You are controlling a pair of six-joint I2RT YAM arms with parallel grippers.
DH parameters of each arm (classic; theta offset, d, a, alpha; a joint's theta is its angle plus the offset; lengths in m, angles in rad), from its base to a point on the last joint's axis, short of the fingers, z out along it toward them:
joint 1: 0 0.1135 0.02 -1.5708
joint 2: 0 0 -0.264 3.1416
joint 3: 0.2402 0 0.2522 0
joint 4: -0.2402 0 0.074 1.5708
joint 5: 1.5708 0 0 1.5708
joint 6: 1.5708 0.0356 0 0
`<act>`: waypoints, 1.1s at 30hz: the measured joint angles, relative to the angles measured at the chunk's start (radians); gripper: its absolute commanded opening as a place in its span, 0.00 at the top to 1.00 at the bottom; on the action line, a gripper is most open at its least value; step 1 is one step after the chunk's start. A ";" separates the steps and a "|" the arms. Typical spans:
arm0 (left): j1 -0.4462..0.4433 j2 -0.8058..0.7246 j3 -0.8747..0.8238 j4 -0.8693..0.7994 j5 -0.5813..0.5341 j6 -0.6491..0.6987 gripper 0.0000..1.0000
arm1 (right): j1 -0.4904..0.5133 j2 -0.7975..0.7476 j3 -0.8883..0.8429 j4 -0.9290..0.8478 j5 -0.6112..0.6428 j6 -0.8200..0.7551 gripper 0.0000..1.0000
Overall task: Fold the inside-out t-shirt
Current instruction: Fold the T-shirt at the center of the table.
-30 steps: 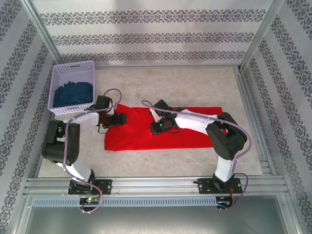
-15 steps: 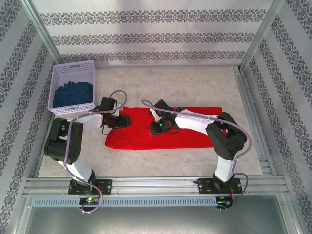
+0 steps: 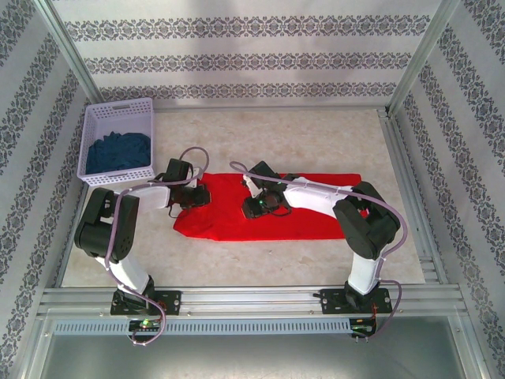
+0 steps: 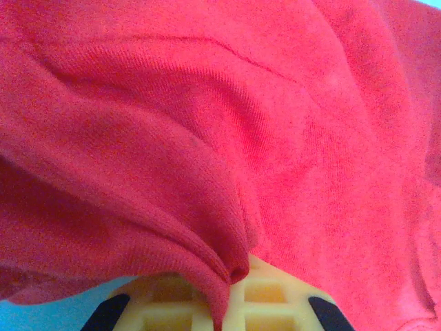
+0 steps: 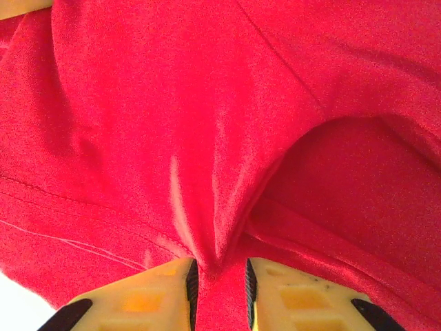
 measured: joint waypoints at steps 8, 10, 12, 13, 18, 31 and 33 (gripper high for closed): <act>0.018 -0.092 -0.014 -0.101 -0.093 -0.017 1.00 | -0.056 -0.080 -0.005 -0.023 0.005 -0.008 0.72; 0.022 -0.126 0.009 -0.185 -0.167 -0.020 1.00 | -0.090 -0.110 -0.010 -0.023 0.010 -0.016 0.72; 0.023 -0.151 0.040 -0.259 -0.243 -0.020 1.00 | -0.124 -0.135 -0.022 -0.021 0.012 -0.021 0.71; 0.023 -0.161 0.060 -0.297 -0.279 -0.020 1.00 | -0.141 -0.146 -0.031 -0.018 0.013 -0.024 0.71; 0.022 -0.166 0.178 -0.464 -0.413 -0.009 1.00 | -0.200 -0.158 -0.071 0.002 0.011 -0.024 0.71; -0.051 -0.159 0.494 -0.853 -0.724 0.127 1.00 | -0.283 -0.213 -0.143 0.064 -0.010 -0.034 0.68; -0.050 -0.174 0.512 -0.922 -0.808 0.151 1.00 | -0.308 -0.241 -0.157 0.064 -0.010 -0.040 0.68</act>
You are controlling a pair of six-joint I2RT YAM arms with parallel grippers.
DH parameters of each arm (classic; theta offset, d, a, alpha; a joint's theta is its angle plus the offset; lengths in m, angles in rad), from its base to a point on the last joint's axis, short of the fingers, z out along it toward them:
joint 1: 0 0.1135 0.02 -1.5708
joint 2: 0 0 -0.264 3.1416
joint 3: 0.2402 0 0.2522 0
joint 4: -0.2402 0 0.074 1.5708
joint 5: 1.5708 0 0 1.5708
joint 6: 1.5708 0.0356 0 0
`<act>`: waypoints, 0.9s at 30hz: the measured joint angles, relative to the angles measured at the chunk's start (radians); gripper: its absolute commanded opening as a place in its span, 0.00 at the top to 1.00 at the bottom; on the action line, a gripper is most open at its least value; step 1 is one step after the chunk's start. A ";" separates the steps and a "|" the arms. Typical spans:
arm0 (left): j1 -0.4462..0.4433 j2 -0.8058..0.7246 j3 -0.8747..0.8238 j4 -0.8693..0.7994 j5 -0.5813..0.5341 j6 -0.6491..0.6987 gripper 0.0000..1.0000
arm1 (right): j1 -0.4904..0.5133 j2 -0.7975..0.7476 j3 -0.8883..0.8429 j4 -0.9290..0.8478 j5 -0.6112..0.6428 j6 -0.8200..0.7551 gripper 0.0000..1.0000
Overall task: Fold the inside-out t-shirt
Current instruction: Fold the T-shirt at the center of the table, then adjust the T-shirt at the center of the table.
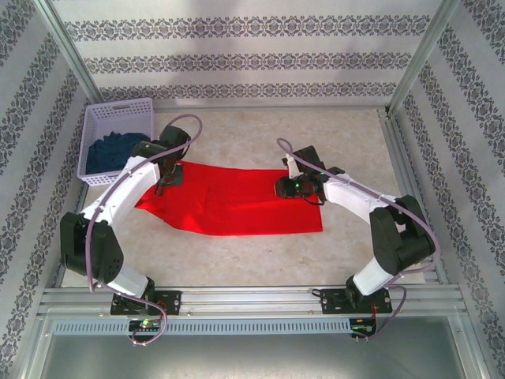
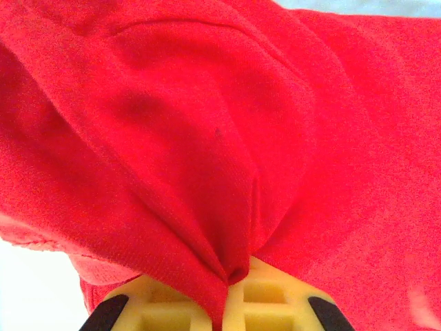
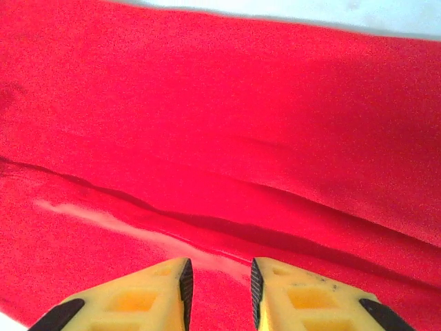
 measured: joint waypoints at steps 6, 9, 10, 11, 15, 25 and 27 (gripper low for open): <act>0.021 -0.001 0.078 -0.164 -0.203 0.040 1.00 | -0.041 -0.047 -0.009 -0.018 0.011 -0.014 0.68; 0.009 0.031 0.148 -0.229 -0.244 0.035 1.00 | -0.048 -0.050 -0.009 -0.031 0.019 -0.013 0.68; -0.007 0.043 0.168 -0.245 -0.245 0.030 1.00 | -0.050 -0.049 -0.010 -0.035 0.019 -0.013 0.68; -0.028 0.055 0.188 -0.260 -0.243 0.023 1.00 | -0.051 -0.049 -0.010 -0.037 0.019 -0.013 0.68; -0.130 0.103 0.249 -0.298 -0.195 -0.013 1.00 | -0.051 -0.029 -0.017 -0.021 -0.017 0.003 0.68; -0.286 0.256 0.336 -0.329 -0.043 -0.121 1.00 | -0.049 0.027 -0.042 0.002 -0.081 0.048 0.68; -0.307 0.299 0.354 -0.329 -0.016 -0.135 1.00 | -0.049 0.027 -0.043 0.009 -0.091 0.050 0.69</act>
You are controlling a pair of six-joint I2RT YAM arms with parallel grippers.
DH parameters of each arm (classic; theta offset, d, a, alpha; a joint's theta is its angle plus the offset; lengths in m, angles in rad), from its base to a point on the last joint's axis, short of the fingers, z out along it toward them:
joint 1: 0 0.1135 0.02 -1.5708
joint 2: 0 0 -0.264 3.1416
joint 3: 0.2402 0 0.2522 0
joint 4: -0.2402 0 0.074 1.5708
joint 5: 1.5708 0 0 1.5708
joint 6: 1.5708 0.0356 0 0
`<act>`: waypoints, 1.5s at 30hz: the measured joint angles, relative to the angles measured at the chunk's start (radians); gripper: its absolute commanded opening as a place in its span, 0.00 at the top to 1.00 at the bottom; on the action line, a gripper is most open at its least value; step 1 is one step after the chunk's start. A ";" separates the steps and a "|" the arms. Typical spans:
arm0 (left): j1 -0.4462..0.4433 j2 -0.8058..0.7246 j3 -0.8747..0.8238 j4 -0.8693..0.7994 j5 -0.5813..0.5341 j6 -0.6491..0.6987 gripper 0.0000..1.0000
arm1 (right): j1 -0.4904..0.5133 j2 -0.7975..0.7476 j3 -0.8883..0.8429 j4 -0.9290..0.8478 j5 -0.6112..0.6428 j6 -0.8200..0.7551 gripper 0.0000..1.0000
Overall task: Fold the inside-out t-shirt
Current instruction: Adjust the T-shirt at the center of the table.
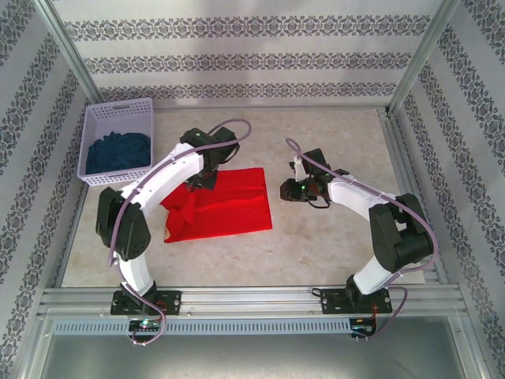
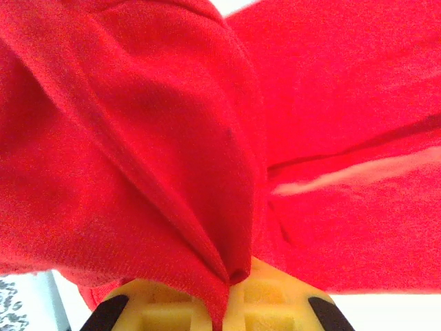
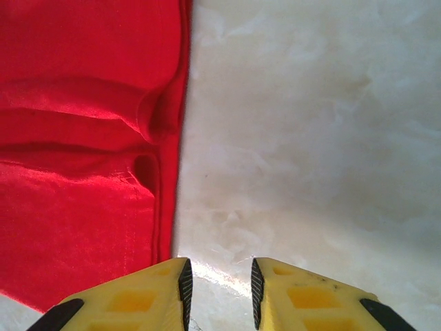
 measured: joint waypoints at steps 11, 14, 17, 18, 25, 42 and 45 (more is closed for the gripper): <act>-0.035 0.101 0.060 0.006 0.135 -0.040 1.00 | 0.055 0.119 -0.025 0.188 -0.173 0.129 0.73; -0.035 0.103 0.061 0.017 0.174 -0.049 1.00 | 0.072 0.174 -0.025 0.230 -0.196 0.169 0.76; -0.035 0.113 0.076 0.030 0.209 -0.059 1.00 | 0.075 0.214 -0.024 0.251 -0.205 0.199 0.78; -0.035 0.115 0.081 0.037 0.219 -0.060 1.00 | 0.074 0.221 -0.024 0.261 -0.213 0.207 0.79; -0.021 0.128 0.102 0.065 0.282 -0.071 1.00 | 0.077 0.233 -0.024 0.296 -0.217 0.230 0.81; 0.042 0.128 0.111 0.145 0.401 -0.106 1.00 | 0.077 0.233 -0.024 0.294 -0.213 0.225 0.79; 0.046 0.130 0.111 0.185 0.437 -0.125 1.00 | 0.077 0.219 -0.024 0.274 -0.202 0.218 0.74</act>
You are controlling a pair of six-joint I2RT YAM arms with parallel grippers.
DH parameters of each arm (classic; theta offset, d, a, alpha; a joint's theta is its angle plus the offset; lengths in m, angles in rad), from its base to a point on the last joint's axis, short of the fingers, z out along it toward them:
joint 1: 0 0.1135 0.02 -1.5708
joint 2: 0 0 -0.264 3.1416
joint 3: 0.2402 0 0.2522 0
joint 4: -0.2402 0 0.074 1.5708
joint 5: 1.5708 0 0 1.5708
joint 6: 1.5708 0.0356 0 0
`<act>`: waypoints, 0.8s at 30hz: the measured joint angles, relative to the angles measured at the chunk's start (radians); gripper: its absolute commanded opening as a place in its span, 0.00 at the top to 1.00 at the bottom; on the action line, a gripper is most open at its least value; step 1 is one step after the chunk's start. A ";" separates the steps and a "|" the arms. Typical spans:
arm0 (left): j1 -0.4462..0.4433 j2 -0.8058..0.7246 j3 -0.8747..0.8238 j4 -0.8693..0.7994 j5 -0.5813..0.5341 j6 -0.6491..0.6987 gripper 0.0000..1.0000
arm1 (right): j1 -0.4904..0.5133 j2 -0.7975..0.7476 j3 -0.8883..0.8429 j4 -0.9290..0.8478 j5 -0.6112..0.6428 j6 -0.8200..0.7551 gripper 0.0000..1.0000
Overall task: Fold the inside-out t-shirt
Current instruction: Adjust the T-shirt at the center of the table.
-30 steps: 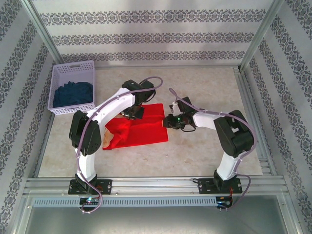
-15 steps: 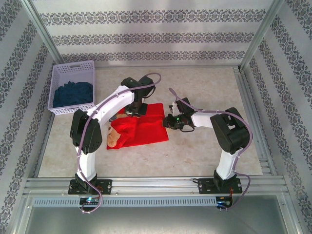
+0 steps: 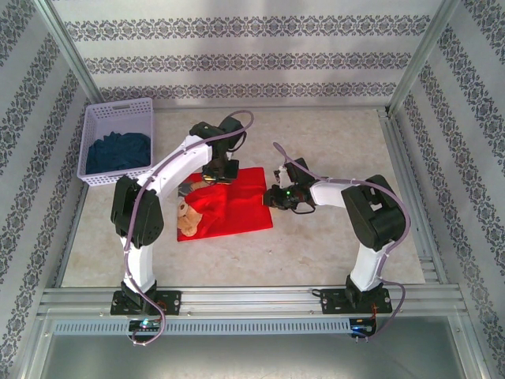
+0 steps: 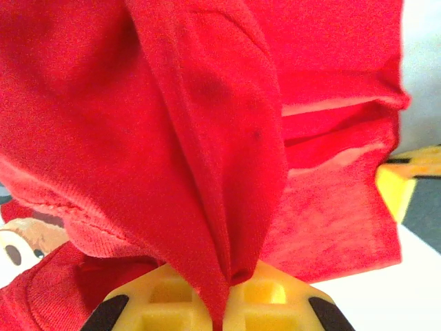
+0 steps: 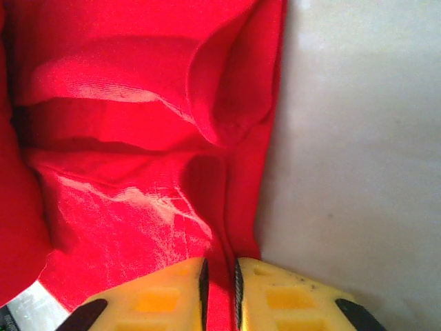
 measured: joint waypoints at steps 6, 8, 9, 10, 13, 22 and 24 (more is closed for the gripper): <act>0.000 0.036 -0.023 0.127 0.078 -0.068 0.79 | -0.020 -0.070 -0.013 -0.051 0.023 -0.019 0.69; 0.000 0.051 -0.056 0.208 0.127 -0.115 0.60 | -0.041 -0.122 -0.032 -0.075 0.033 -0.025 0.68; 0.000 0.057 -0.073 0.254 0.158 -0.143 0.58 | -0.051 -0.144 -0.040 -0.085 0.037 -0.029 0.68; 0.000 0.068 -0.082 0.296 0.193 -0.168 0.53 | -0.064 -0.171 -0.050 -0.098 0.044 -0.037 0.68; -0.008 0.133 -0.052 0.404 0.300 -0.232 0.41 | -0.111 -0.249 -0.082 -0.134 0.070 -0.051 0.67; -0.004 -0.001 -0.148 0.507 0.389 -0.141 0.00 | -0.135 -0.470 -0.182 -0.190 0.196 -0.074 0.53; 0.029 -0.153 -0.274 0.525 0.378 -0.110 0.00 | -0.097 -0.467 -0.178 -0.163 0.204 -0.076 0.51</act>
